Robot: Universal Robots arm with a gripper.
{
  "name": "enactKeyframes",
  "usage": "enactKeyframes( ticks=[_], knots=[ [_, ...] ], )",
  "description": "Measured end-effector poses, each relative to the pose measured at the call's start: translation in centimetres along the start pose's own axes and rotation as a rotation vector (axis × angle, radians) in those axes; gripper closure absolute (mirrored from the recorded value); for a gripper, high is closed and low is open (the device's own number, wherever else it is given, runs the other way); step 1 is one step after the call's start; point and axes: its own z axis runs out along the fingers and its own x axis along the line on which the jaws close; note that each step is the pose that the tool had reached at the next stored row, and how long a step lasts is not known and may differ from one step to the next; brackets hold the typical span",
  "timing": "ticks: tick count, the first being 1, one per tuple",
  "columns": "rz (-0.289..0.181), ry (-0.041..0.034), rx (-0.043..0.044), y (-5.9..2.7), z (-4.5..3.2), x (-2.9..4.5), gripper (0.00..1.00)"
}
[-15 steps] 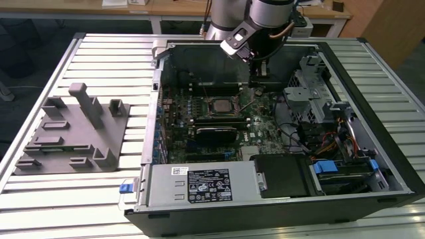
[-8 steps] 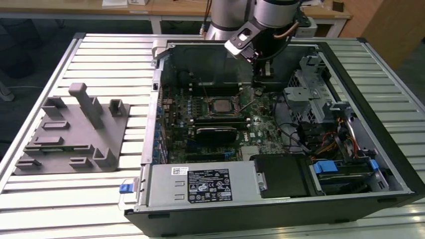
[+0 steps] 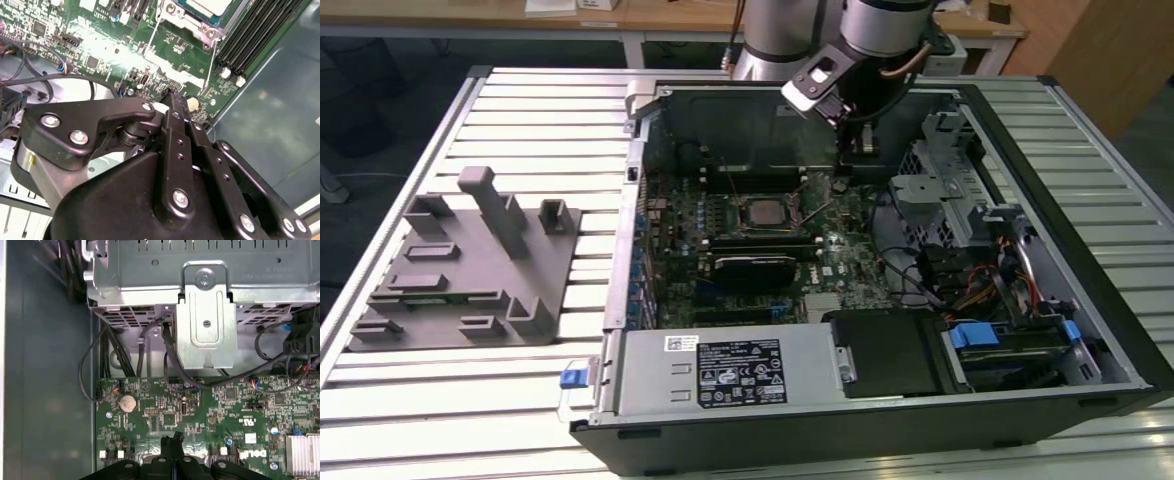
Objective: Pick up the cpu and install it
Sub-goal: 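Close the cpu cover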
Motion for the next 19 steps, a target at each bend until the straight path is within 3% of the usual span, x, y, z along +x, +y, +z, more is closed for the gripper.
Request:
enactKeyframes(
  ticks=[19],
  knots=[
    [0.0, 0.0001, 0.0007, 0.37, 0.9, -0.01, 0.89]
  ],
)
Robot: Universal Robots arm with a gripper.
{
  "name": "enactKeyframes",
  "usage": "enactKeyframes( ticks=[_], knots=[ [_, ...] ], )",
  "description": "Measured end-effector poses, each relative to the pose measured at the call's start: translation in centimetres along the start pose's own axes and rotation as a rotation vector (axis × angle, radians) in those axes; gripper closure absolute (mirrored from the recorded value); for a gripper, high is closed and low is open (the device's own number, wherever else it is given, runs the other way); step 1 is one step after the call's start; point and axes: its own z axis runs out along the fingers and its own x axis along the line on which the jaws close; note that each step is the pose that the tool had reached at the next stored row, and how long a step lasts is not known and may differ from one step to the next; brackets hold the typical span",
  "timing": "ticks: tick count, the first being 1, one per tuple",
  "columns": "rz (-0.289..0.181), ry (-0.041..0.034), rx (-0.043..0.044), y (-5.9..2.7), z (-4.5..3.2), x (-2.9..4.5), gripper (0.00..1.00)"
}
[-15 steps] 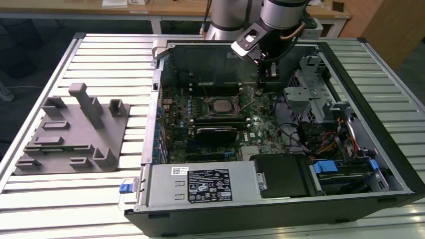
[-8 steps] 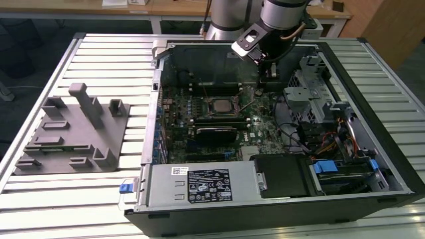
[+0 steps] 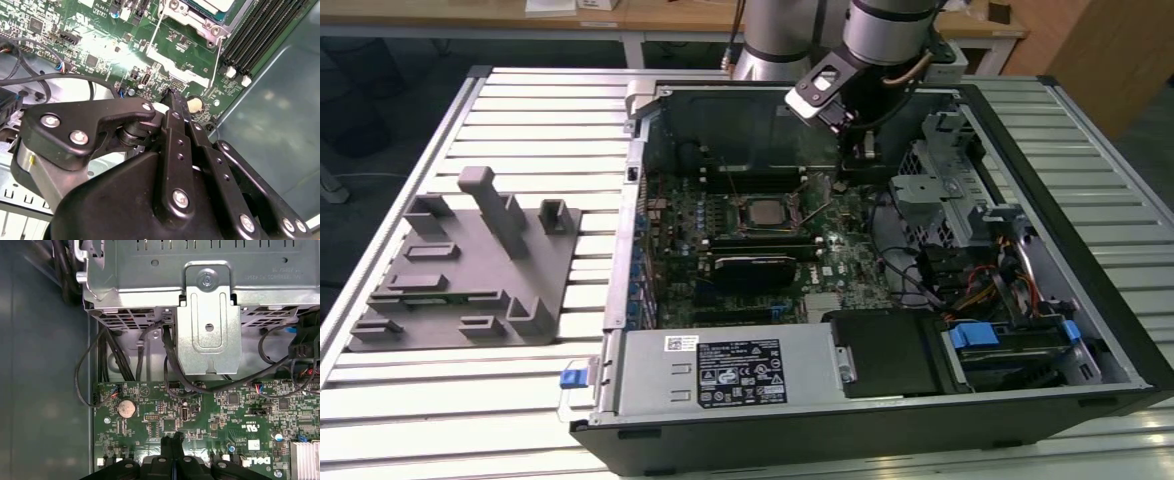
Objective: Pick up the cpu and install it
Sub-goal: 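Close the cpu cover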
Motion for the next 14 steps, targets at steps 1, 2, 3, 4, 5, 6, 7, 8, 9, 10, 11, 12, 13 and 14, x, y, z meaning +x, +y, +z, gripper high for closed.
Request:
enactKeyframes(
  ticks=[1, 2, 3, 4, 5, 6, 7, 8, 9, 10, 11, 12, 13, 14],
  knots=[
    [0.0, 0.0, 0.0, 0.01, 0.1, 0.0, 0.89],
    [0.0, 0.0, 0.0, 0.02, 0.19, 0.0, 0.89],
    [0.0, 0.0001, 0.0, 0.04, 0.27, 0.0, 0.89],
    [0.0, 0.0001, 0.0, 0.05, 0.36, -0.01, 0.89],
    [0.0, 0.0, 0.0, 0.06, 0.45, -0.01, 0.89],
    [0.0, 0.0, 0.0, 0.09, 0.54, -0.01, 0.89],
    [0.0, 0.0, 0.0, 0.12, 0.6, -0.01, 0.89],
    [0.0, -0.0002, 0.0001, 0.13, 0.66, -0.01, 0.89],
    [0.0, -0.0003, 0.0, 0.14, 0.74, -0.01, 0.89],
    [0.0, -0.0003, 0.0001, 0.14, 0.85, -0.02, 0.89],
    [0.0, -0.0003, 0.0001, 0.14, 0.99, -0.02, 0.89],
    [0.0, -0.0003, 0.0, 0.15, 1.15, -0.02, 0.89],
    [0.0, -0.0001, 0.0, 0.15, 1.32, -0.03, 0.89],
    [0.0, -0.0002, 0.0, 0.14, 1.5, -0.03, 0.89]
  ],
)
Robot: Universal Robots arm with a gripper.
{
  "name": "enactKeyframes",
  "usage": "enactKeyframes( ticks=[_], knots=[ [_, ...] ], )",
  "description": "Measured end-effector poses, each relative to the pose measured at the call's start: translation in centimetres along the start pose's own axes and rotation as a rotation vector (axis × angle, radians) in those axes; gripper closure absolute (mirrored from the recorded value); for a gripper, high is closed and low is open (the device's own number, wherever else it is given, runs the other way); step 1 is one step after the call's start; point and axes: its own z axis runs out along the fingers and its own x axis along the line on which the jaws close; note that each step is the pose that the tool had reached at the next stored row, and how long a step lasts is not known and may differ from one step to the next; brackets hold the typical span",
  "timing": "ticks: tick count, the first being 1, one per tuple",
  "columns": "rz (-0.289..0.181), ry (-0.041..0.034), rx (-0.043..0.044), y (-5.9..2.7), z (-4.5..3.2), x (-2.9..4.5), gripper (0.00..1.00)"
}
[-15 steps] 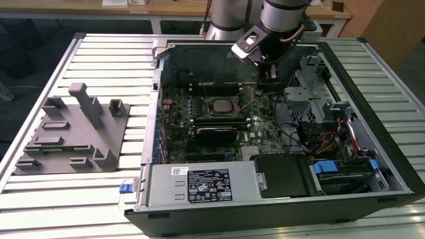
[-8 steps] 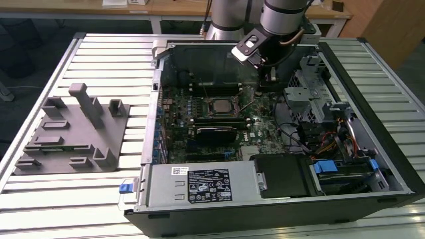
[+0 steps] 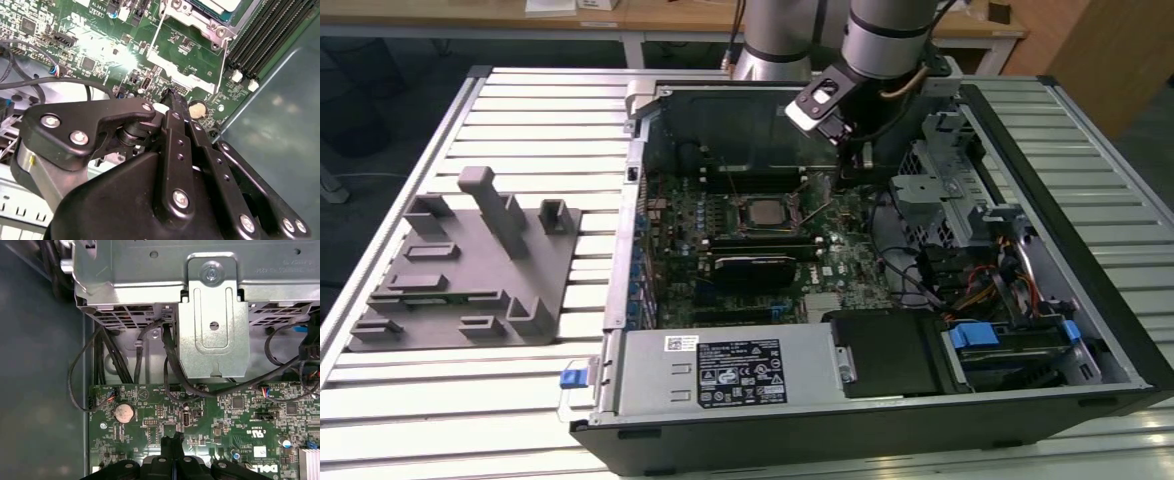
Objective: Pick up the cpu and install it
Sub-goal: 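Close the cpu cover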
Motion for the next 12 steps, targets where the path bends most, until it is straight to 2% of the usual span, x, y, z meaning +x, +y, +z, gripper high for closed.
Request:
enactKeyframes(
  ticks=[7, 12],
  knots=[
    [0.0, 0.0, 0.0007, -0.03, 1.21, -0.03, 0.89],
    [0.0, -0.0005, 0.0007, -0.03, 1.41, -0.04, 0.89]
  ],
)
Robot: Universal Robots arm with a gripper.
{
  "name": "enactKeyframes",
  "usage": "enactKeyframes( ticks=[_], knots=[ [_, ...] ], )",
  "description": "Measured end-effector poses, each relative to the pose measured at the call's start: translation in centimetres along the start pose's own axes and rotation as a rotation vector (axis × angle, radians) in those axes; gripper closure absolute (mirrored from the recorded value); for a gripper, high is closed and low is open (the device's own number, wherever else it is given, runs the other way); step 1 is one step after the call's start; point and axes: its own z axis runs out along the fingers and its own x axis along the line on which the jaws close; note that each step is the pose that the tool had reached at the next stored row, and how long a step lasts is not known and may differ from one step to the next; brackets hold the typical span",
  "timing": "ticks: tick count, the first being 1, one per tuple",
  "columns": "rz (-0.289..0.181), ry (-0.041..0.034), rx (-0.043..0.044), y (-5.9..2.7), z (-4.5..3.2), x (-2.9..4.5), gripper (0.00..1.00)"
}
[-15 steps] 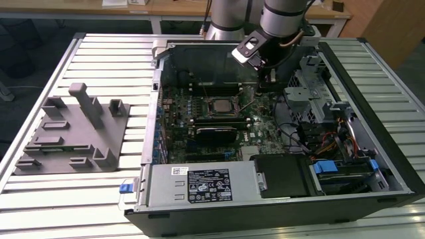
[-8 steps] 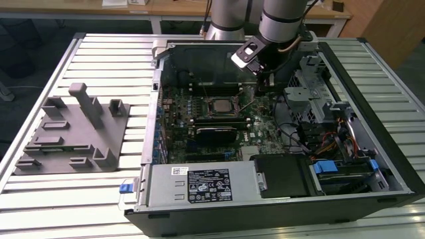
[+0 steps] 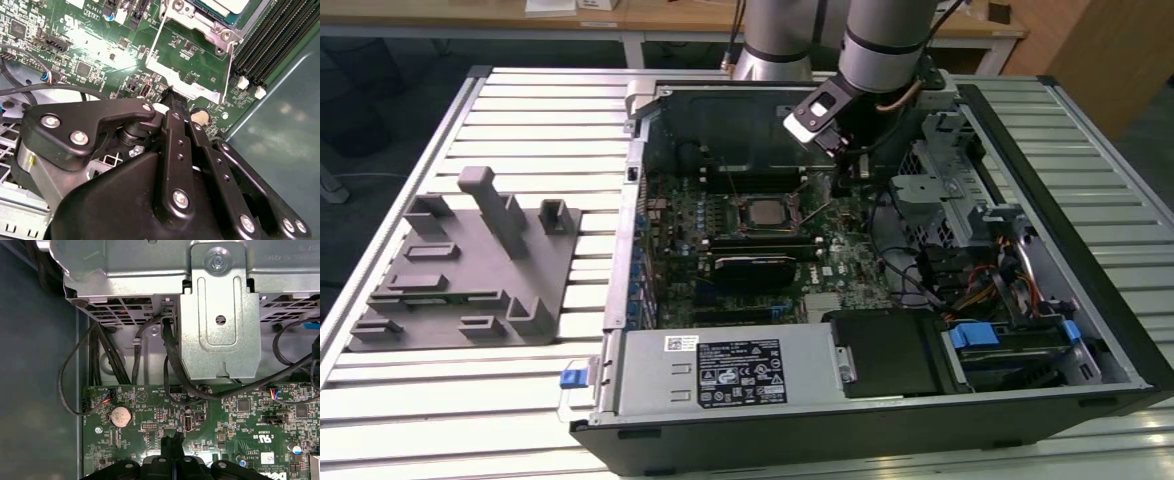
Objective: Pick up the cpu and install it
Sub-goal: 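Close the cpu cover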
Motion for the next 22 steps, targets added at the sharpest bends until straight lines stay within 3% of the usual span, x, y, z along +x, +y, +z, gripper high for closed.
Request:
enactKeyframes(
  ticks=[4, 7, 22],
  knots=[
    [0.0, 0.0004, -0.0001, -0.08, 0.02, 0.0, 0.89],
    [0.0, 0.0003, -0.0001, -0.6, 0.0, -0.02, 0.89],
    [0.0, 0.0002, -0.0002, -4.65, -0.11, -0.16, 0.89]
  ],
)
